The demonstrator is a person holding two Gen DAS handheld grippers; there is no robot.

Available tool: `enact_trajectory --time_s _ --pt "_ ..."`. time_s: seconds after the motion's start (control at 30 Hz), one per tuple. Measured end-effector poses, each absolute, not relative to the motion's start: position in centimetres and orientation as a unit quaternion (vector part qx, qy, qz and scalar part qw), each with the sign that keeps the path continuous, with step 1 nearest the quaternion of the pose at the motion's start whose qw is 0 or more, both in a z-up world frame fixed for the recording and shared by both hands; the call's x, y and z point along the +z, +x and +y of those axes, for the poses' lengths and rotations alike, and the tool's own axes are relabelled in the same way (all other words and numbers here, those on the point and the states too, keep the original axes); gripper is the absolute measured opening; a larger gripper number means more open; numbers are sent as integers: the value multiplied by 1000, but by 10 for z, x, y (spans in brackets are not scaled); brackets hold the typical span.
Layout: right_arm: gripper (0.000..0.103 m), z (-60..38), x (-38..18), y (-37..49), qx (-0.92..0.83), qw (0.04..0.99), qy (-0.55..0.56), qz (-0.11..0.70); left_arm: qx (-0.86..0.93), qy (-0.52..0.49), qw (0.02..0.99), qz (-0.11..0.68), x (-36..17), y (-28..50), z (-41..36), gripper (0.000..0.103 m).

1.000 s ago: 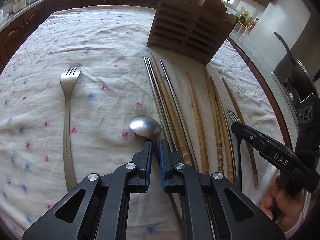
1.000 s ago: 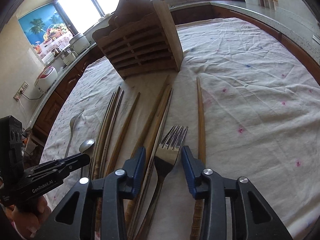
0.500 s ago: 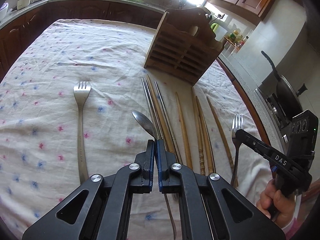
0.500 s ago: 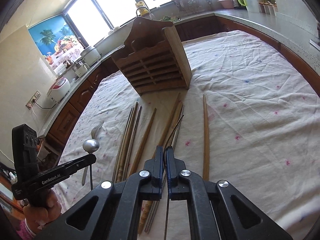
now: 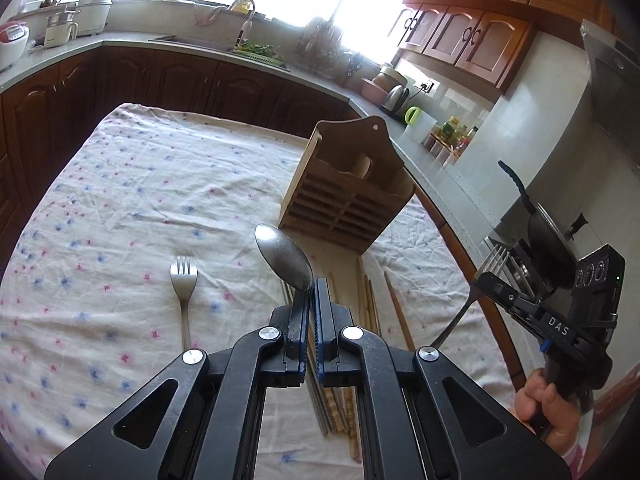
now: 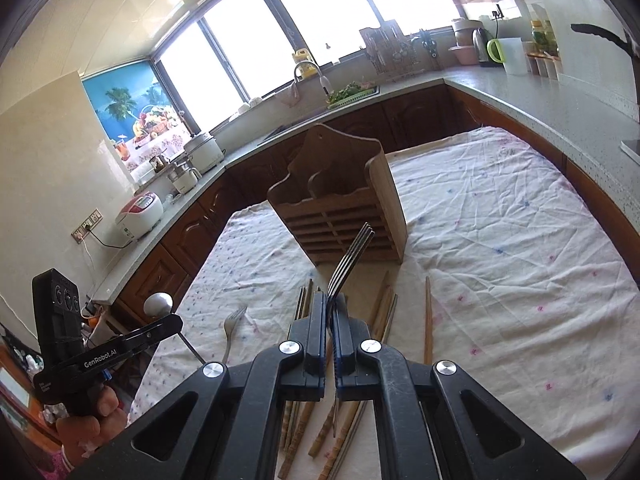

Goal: Organize utensils
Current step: 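Lift the spoon with the left tool while the right tool carries the fork to the holder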

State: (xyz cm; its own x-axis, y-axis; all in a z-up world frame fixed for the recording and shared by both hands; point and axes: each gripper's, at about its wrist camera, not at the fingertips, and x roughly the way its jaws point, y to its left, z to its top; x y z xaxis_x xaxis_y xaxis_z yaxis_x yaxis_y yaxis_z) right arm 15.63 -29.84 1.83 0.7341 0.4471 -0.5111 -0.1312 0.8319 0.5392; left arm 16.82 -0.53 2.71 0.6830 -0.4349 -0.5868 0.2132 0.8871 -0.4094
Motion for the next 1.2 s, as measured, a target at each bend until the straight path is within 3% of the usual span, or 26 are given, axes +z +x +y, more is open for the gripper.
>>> enact_trajectory --time_s 0.7,0.9,1.2 --pt "2 -328 89 275 109 944 251 187 -162 -144 949 228 117 294 -21 2" --pt "2 -320 73 305 98 950 222 198 -143 -135 958 210 115 336 -35 2" --pt "3 -313 24 327 92 940 225 239 -126 -103 959 232 69 366 -59 2"
